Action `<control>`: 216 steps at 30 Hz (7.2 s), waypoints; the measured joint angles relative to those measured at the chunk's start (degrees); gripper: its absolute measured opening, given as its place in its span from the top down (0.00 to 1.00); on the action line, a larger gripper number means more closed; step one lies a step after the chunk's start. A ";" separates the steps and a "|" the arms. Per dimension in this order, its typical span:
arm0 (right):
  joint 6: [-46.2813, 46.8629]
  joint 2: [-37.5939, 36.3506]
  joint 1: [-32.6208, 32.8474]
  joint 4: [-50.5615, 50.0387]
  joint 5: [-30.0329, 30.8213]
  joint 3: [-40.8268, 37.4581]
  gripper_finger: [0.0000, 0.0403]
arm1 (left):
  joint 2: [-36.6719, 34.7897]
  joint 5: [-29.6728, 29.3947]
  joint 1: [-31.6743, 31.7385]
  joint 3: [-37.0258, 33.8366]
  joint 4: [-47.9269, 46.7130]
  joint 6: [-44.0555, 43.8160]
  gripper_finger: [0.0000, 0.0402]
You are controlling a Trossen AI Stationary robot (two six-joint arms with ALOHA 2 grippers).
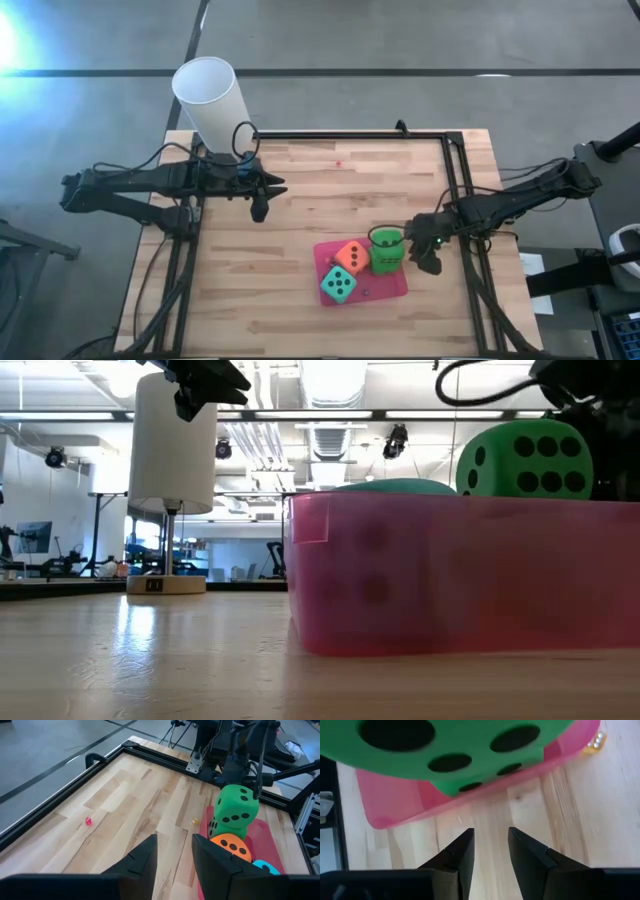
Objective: Pick & Place Dice
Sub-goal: Put the small red dice into the pink bin
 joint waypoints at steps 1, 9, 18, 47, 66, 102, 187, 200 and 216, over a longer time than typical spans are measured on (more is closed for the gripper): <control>-0.06 0.00 0.00 -0.04 0.00 0.27 0.71 | 0.00 0.02 0.00 0.00 0.00 0.00 0.69; -0.58 0.00 0.00 -1.09 0.00 3.21 0.72 | 0.00 0.02 0.00 0.00 -0.02 0.00 0.67; -0.39 -1.20 0.00 -4.12 -0.04 5.78 0.72 | 0.00 0.04 0.00 0.00 -0.12 -0.02 0.68; -5.19 -3.01 -0.04 -23.57 25.18 28.83 0.75 | 0.00 0.03 -0.01 -0.02 -1.28 -0.02 0.67; -10.79 1.91 -14.92 3.91 29.09 24.83 0.75 | -0.02 0.02 -0.02 -0.02 -0.82 -0.21 0.67; -27.14 44.73 -41.49 13.96 -2.27 45.44 0.75 | -0.02 -0.14 -0.02 -0.02 -0.80 -1.55 0.68; -29.98 66.53 -47.08 6.61 6.31 56.20 0.82 | 0.00 -0.72 -0.02 -0.02 -0.83 -5.25 0.69; -29.95 65.87 -47.19 6.28 6.40 55.94 0.87 | 0.00 -0.71 -0.02 -0.02 -0.83 -5.27 0.68; -33.71 49.92 -39.90 -1.21 5.74 55.96 0.88 | 0.00 -0.70 -0.02 -0.02 -0.83 -5.14 0.68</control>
